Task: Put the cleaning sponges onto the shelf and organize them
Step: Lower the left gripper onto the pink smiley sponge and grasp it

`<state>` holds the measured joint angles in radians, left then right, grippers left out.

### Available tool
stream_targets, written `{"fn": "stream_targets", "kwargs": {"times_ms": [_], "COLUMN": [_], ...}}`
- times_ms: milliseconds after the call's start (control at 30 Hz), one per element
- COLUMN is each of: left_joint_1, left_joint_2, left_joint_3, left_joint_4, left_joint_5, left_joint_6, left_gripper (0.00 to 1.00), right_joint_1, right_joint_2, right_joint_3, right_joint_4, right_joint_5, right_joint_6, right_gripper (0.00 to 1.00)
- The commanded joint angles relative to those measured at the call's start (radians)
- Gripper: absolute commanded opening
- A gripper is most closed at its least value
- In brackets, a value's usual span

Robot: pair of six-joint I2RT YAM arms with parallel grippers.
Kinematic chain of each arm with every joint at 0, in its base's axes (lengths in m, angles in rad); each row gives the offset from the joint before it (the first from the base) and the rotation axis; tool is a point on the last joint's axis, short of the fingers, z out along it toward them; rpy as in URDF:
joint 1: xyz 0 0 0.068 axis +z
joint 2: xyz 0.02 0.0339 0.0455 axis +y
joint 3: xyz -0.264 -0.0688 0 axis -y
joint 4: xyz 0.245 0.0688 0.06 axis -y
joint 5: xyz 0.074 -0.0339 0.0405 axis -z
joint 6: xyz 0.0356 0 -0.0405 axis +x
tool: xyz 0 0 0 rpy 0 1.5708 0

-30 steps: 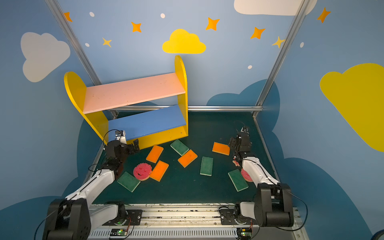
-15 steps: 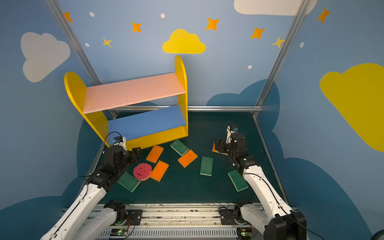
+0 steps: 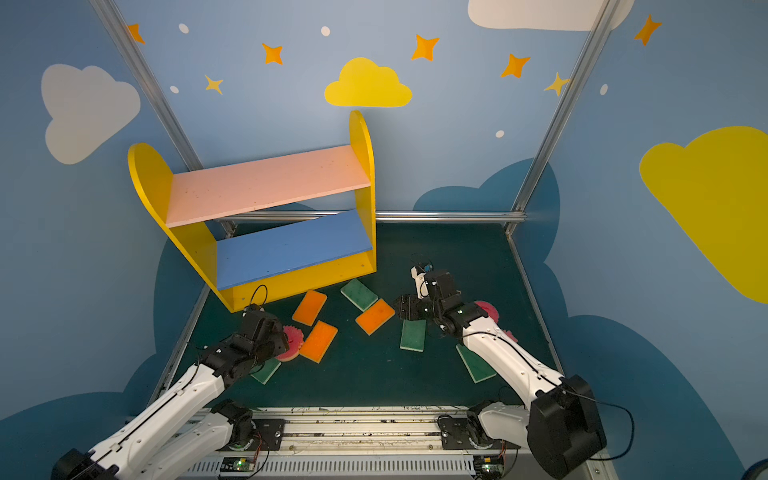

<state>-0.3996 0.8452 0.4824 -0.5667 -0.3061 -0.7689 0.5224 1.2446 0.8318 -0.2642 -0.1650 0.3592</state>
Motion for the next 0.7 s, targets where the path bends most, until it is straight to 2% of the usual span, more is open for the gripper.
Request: {"fn": "stream_targets", "kwargs": {"times_ms": [0,333,467,667], "left_joint_1": [-0.001,0.014,0.037,0.094], "left_joint_2": [-0.019,-0.024,-0.013,0.013], "left_joint_3": [-0.028,-0.114,-0.109,-0.111], "left_joint_4": [-0.021,0.024,0.031,0.077], "left_joint_5": [0.010,0.001,0.001,0.049], "left_joint_6": [-0.064,-0.079,-0.071,-0.050], "left_gripper": [0.55,0.43,0.48,0.45], "right_joint_1": [0.014,0.027,0.027,0.027], "right_joint_2": [0.053,0.148,0.153,0.150], "right_joint_3": [0.043,0.105,0.108,0.105], "right_joint_4": [-0.005,-0.036,-0.035,-0.039], "right_joint_5": [-0.027,-0.019,-0.021,-0.016], "right_joint_6": [0.029,0.056,0.058,0.057], "right_gripper": [0.82,0.82,0.82,0.82]}}
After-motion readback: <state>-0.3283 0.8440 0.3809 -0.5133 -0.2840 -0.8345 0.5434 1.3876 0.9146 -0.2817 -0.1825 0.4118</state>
